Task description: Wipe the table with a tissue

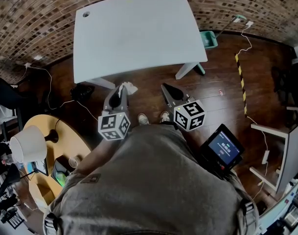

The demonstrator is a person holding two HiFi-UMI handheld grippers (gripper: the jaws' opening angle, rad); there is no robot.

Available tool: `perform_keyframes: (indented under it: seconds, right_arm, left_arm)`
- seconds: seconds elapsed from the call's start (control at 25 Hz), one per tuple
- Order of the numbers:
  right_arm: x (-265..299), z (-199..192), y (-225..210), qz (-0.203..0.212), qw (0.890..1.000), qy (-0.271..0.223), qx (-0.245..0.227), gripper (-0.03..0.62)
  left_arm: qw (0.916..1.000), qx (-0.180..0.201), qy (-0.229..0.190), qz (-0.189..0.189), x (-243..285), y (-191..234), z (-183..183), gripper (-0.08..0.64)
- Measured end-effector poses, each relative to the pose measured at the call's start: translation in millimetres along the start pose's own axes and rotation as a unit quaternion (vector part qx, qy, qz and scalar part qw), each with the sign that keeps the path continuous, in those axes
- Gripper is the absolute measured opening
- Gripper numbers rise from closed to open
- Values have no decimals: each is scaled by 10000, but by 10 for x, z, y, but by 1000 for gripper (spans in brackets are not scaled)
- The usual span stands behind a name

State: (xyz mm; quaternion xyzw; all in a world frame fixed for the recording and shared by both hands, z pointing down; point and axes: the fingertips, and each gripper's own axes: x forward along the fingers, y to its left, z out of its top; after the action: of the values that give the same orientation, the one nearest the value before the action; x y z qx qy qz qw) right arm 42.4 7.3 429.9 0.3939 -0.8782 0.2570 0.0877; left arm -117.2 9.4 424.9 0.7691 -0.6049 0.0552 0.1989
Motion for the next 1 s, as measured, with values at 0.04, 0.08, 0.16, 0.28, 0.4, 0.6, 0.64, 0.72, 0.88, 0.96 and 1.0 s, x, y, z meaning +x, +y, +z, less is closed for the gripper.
perform_keyframes:
  seconds: [0.04, 0.08, 0.16, 0.28, 0.4, 0.6, 0.64, 0.72, 0.88, 0.96, 1.0]
  right_arm:
    - [-6, -6, -7, -3, 10000, 3, 2, 12]
    - [-10, -5, -8, -1, 10000, 3, -6, 12]
    - [-15, 5, -4, 10, 10000, -3, -33, 12]
    - [-19, 3, 3, 27, 10000, -10, -52, 12]
    - [-17, 11, 7, 47, 9999, -14, -87, 12]
    - [-3, 16, 35, 59, 9999, 33, -137, 12]
    - [0, 16, 44, 68, 9999, 40, -152, 12]
    - [3, 15, 57, 87, 9998, 47, -176, 12]
    - [8, 14, 69, 102, 9997, 52, -195, 12]
    - [15, 17, 76, 110, 9997, 53, -205, 12]
    - [19, 20, 81, 119, 9997, 50, -211, 12]
  left_arm:
    - [10000, -12, 12, 11, -5, -5, -15, 26]
    - [10000, -15, 22, 15, -12, -11, -26, 26]
    - [10000, -8, 42, 15, -23, -20, -43, 26]
    - [10000, -3, 64, 35, -41, -23, -67, 26]
    - [10000, 8, 73, 36, -38, -35, -70, 26]
    - [9999, 3, 93, 44, -41, -26, -60, 26]
    - [9999, -1, 96, 49, -41, -22, -60, 26]
    - [9999, -10, 100, 60, -42, -17, -67, 26]
    - [9999, -2, 99, 53, -47, -16, -71, 26]
    - [9999, 2, 94, 49, -52, -11, -69, 26]
    - [9999, 2, 93, 51, -56, -7, -70, 26]
